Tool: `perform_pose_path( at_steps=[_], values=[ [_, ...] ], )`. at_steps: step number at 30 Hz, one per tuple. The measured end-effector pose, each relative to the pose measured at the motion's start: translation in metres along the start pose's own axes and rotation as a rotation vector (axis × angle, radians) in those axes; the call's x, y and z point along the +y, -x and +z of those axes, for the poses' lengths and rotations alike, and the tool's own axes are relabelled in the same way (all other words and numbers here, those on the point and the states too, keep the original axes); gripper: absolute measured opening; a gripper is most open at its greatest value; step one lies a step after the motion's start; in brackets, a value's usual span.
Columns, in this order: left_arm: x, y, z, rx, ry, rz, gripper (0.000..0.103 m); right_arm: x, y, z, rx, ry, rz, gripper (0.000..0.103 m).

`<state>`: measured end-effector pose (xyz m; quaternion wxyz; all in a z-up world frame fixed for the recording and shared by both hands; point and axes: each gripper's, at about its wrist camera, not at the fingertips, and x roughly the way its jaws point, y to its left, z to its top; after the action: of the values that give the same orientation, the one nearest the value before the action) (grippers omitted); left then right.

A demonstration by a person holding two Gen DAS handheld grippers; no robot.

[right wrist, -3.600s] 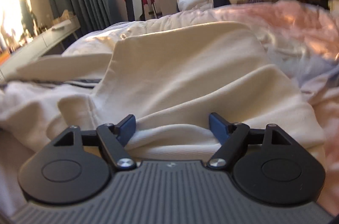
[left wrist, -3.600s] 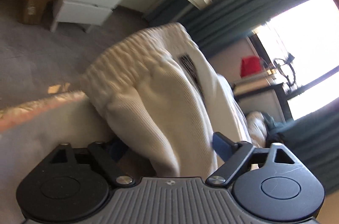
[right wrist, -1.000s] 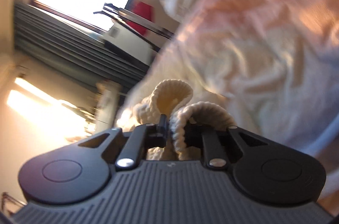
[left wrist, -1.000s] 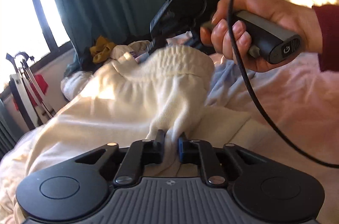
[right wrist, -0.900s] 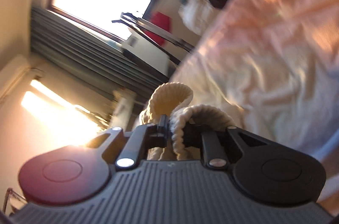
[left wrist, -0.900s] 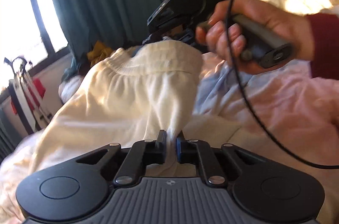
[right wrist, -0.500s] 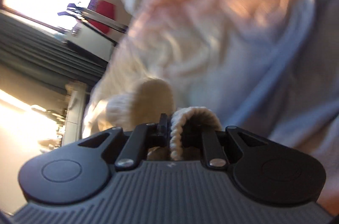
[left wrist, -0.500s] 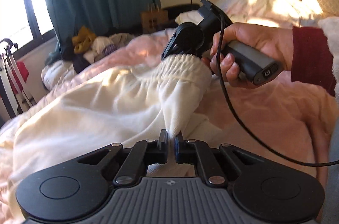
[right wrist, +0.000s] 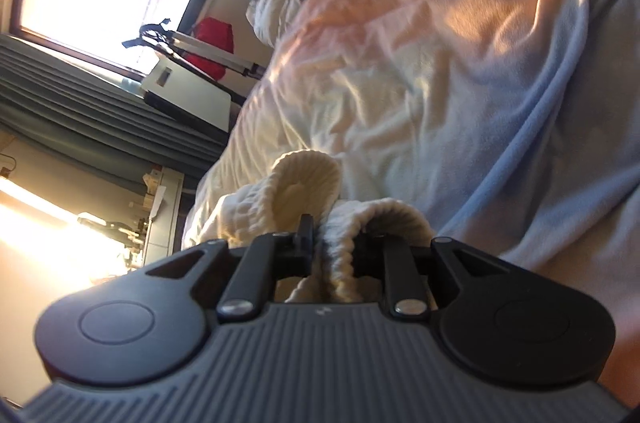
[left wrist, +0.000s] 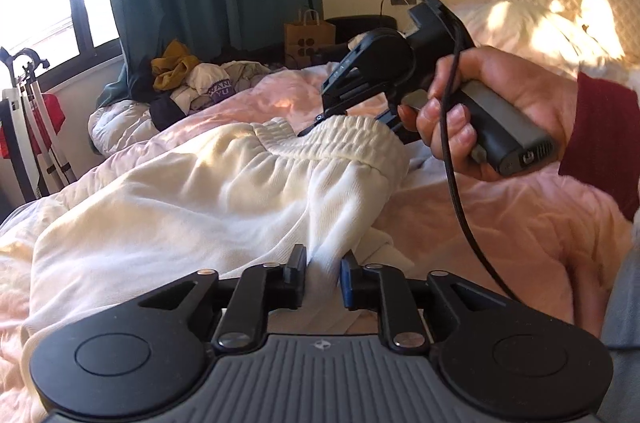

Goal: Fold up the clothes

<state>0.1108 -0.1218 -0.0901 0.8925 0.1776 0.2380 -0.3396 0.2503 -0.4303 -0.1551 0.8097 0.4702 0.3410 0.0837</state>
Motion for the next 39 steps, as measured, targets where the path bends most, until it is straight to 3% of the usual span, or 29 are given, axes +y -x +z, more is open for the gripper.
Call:
perform_pose_path(
  at_steps=[3,4,5,8,10,11,15,19,24,27,34,39],
  values=[
    [-0.003,0.016,0.003,-0.025,0.022,0.021,0.033,0.012,0.016,-0.007,-0.050,0.039,-0.044,0.026],
    [-0.005,0.022,0.004,-0.042,0.019,0.031,0.043,0.017,0.022,-0.010,-0.072,0.057,-0.056,0.030],
    [-0.006,0.029,0.004,-0.059,0.017,0.043,0.054,0.022,0.029,-0.012,-0.094,0.076,-0.067,0.039],
    [-0.005,0.050,0.007,-0.095,0.048,0.069,0.064,0.037,0.052,-0.026,-0.177,0.156,-0.093,0.070],
    [-0.003,0.063,0.008,-0.107,0.079,0.094,0.072,0.047,0.069,-0.040,-0.232,0.212,-0.103,0.079],
    [-0.003,0.070,0.009,-0.114,0.086,0.112,0.077,0.053,0.078,-0.047,-0.259,0.241,-0.107,0.080],
    [-0.004,0.096,0.009,-0.144,0.112,0.148,0.081,0.080,0.100,-0.081,-0.291,0.374,-0.113,0.080],
    [0.001,0.121,0.003,-0.151,0.211,0.190,0.088,0.102,0.111,-0.126,-0.275,0.539,-0.148,0.079],
    [0.008,0.152,-0.008,-0.154,0.351,0.235,0.099,0.107,0.124,-0.169,-0.219,0.641,-0.176,0.079],
    [0.009,0.167,-0.014,-0.141,0.407,0.261,0.102,0.109,0.132,-0.185,-0.204,0.666,-0.190,0.079],
    [0.010,0.176,-0.022,-0.118,0.424,0.286,0.102,0.115,0.136,-0.201,-0.199,0.699,-0.194,0.078],
    [0.023,0.160,-0.029,-0.078,0.503,0.238,0.102,0.092,0.136,-0.180,-0.187,0.496,-0.157,0.078]
  ],
)
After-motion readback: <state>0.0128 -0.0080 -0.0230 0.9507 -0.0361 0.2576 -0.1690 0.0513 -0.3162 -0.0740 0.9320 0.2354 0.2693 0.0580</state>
